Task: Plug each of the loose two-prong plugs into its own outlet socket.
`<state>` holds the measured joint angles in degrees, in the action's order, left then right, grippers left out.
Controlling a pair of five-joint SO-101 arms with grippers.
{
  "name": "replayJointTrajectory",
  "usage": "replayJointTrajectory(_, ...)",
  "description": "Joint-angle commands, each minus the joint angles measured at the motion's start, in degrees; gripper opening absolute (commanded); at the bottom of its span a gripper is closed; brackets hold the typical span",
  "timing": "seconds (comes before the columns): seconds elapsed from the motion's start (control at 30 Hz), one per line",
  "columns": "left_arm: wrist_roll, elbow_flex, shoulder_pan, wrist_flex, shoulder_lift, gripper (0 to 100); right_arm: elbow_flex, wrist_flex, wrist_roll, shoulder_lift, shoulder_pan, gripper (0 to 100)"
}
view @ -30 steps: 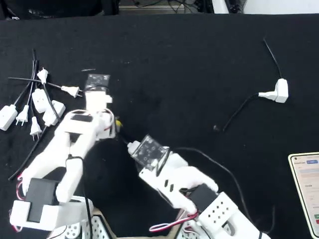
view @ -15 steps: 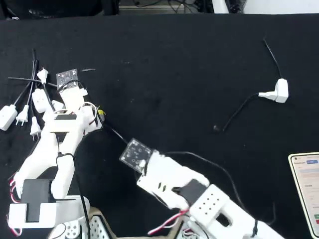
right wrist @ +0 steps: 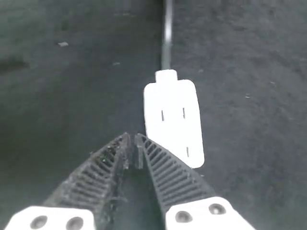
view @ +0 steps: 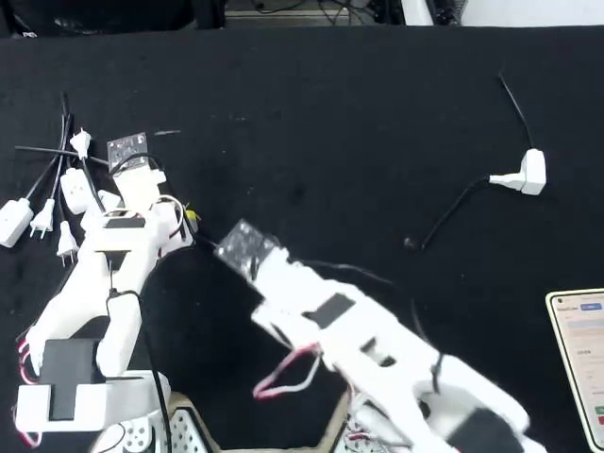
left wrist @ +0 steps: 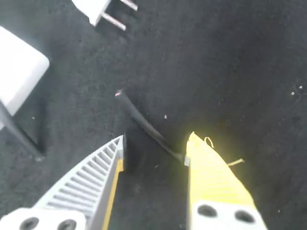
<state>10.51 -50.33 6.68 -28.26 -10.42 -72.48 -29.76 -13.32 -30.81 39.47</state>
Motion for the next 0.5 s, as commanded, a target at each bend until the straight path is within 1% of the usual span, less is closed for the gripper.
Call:
replayJointTrajectory(0.0,0.35,1.10,0.40,-3.34,-2.11,21,6.20,-0.26,0.26,4.88,-4.04,1.1)
replayJointTrajectory(0.07,-0.88,1.10,0.40,-4.84,-2.20,21,6.73,-0.09,0.18,5.58,-5.27,1.1)
replayJointTrajectory(0.13,-4.04,1.10,0.22,-5.71,-2.20,21,6.90,0.00,0.18,5.32,-6.51,1.1)
replayJointTrajectory(0.27,-9.67,0.48,-3.74,-6.51,-2.20,21,6.90,0.00,0.18,4.00,-9.58,1.1)
replayJointTrajectory(0.37,-13.80,1.45,-7.52,-11.60,-2.20,21,6.99,0.09,0.18,3.30,-11.87,1.1)
replayJointTrajectory(0.47,-15.12,3.21,-9.45,-16.18,-2.20,21,6.73,0.09,0.18,2.68,-12.04,1.1)
